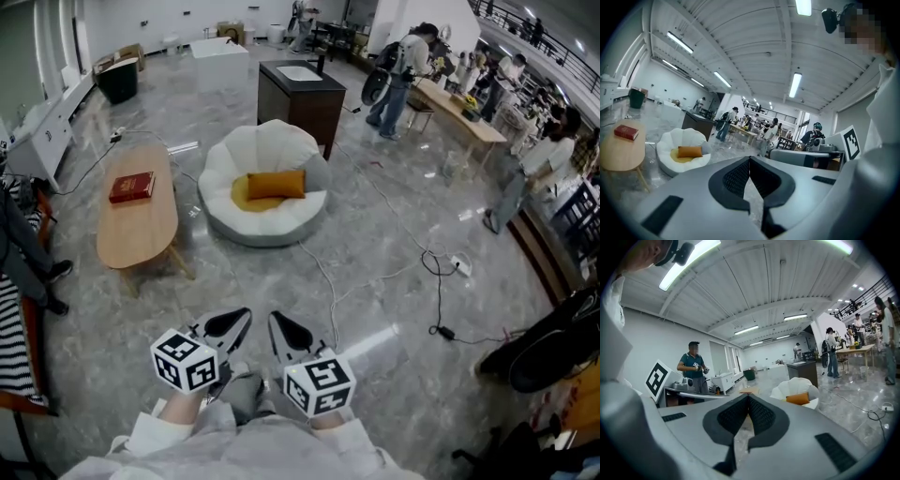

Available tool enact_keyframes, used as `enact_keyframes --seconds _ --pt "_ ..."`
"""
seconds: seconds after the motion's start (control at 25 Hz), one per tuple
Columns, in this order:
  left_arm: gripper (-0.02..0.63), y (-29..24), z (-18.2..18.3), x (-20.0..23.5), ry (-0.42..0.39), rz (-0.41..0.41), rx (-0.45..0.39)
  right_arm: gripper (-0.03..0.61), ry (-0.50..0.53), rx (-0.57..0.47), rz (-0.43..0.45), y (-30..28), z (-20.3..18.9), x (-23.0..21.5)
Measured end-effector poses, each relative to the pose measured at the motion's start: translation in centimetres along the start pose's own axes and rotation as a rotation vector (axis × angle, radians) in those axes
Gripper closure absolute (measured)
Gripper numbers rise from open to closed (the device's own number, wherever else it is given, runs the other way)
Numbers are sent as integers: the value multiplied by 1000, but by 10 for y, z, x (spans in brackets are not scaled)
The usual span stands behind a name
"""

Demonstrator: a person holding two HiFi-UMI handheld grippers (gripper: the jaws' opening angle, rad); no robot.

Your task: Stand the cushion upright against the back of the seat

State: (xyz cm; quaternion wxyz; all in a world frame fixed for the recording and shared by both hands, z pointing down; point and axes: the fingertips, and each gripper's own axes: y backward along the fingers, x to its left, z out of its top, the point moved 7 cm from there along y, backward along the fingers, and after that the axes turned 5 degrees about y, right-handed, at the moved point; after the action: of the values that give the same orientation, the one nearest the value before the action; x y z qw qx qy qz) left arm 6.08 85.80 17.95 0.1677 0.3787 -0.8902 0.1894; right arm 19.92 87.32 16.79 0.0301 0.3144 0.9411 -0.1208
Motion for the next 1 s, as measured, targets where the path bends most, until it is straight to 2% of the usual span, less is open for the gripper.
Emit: enact_keyframes --seconds 0.28,0.48,0.68,1.0 --pt "606 -26 19 52 29 -2 13 566 -47 -7 -46 -51 7 -28" --pt "606 -64 59 110 35 -38 36 566 -33 4 -65 -122 31 -55" --pt "607 -91 103 170 30 -57 30 566 -13 -29 -115 -186 62 -79" --pt "607 -124 142 242 -4 -76 46 566 -22 -14 -165 -266 72 -104"
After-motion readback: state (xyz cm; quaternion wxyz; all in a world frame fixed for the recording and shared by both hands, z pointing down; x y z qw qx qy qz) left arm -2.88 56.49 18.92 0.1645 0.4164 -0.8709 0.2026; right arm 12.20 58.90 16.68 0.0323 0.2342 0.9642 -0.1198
